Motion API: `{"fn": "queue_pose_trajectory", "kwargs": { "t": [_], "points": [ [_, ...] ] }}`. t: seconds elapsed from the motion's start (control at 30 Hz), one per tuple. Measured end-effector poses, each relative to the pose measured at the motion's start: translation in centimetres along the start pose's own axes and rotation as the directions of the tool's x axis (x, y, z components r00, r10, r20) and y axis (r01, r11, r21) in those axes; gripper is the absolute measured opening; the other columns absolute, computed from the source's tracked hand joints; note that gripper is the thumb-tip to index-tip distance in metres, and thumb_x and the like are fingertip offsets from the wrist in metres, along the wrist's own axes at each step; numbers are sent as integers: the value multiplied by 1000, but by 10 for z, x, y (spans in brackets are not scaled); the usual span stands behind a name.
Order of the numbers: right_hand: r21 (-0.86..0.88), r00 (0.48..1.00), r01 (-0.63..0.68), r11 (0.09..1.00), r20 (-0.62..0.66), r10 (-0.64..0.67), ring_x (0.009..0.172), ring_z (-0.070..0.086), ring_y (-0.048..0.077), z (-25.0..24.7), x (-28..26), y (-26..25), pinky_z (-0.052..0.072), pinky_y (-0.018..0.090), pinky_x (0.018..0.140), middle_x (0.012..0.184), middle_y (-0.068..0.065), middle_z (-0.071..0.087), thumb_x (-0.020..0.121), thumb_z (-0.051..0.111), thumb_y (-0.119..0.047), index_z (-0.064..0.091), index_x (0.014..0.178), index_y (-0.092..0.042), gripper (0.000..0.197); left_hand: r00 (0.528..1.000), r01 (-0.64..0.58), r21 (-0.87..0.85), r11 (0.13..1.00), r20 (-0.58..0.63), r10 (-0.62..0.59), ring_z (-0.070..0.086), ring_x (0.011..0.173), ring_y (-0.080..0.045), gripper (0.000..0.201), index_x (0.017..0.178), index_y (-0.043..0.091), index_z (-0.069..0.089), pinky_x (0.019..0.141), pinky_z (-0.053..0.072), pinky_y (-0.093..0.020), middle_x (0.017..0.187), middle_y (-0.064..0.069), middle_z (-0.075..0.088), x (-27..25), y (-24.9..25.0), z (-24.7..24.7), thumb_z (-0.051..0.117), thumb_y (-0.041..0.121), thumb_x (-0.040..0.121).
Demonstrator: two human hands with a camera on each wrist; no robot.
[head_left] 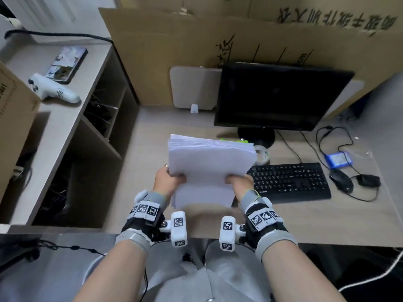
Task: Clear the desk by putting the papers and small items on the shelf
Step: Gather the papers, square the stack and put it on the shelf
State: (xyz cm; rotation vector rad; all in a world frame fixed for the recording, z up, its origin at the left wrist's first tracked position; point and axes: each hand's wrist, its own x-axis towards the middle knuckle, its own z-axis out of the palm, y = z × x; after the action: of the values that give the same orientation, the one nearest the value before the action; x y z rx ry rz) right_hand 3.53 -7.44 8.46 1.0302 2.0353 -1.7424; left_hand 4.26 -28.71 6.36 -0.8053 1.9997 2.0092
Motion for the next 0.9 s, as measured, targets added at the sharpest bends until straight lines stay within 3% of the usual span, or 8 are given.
{"fn": "queue_pose_trajectory", "kwargs": {
  "t": [0.1,0.2,0.33,0.43,0.53,0.67,0.8,0.9],
  "points": [
    [95,997,-14,995,-69,20,74,54,23,-33,-3,-7,45,30,67,79,11,63,56,69,-2,60,78,-4,24,971,2,-28,1000,238,5,68,79,-26,66,102,-11,65,79,56,-44,91,-17,73,-5,3,18,81,14,42],
    [155,993,35,987,-117,-16,75,58,25,-57,-2,-14,48,35,72,83,13,66,59,67,0,65,80,-5,22,925,-15,-33,999,380,27,71,94,-26,46,102,8,73,89,55,-44,103,-13,76,-17,9,48,86,23,61],
    [148,994,91,985,-70,-81,72,60,24,-73,0,-25,49,32,68,78,10,65,69,66,1,64,71,-10,12,971,-90,-83,992,214,106,70,89,-21,11,92,17,73,84,54,-37,93,-1,76,-24,19,80,77,22,84],
    [64,994,103,993,29,-105,73,65,26,-90,6,-30,55,36,71,85,12,70,75,74,-7,68,80,-10,8,984,-12,-124,992,175,34,72,91,-24,27,100,10,74,86,56,-39,93,-3,78,-18,24,95,81,27,80],
    [24,985,93,995,142,-95,78,70,28,-114,15,-33,60,41,77,91,14,73,72,83,-15,71,96,0,31,989,33,-163,986,151,-8,73,89,-24,44,114,3,70,85,57,-38,95,-5,78,-20,33,115,83,24,77],
    [126,987,74,989,129,-91,86,73,31,-128,32,-31,58,47,84,98,18,74,67,87,-18,70,102,4,45,984,8,-178,984,174,23,73,93,-24,37,110,4,71,86,57,-38,102,-8,77,-33,41,146,83,14,76],
    [141,991,36,989,120,-53,86,73,32,-145,57,-18,58,50,83,95,17,74,59,90,-26,70,101,4,55,992,14,-74,997,127,-5,74,75,-19,35,106,2,72,70,58,-31,85,-3,78,-43,16,164,84,13,75],
    [90,985,63,994,153,-76,87,73,29,-150,74,-5,59,46,82,97,16,73,48,90,-40,67,105,4,76,996,34,-7,999,88,-33,74,75,-21,33,108,3,70,70,59,-32,87,-7,77,-57,-3,169,81,14,79]
  ]
}}
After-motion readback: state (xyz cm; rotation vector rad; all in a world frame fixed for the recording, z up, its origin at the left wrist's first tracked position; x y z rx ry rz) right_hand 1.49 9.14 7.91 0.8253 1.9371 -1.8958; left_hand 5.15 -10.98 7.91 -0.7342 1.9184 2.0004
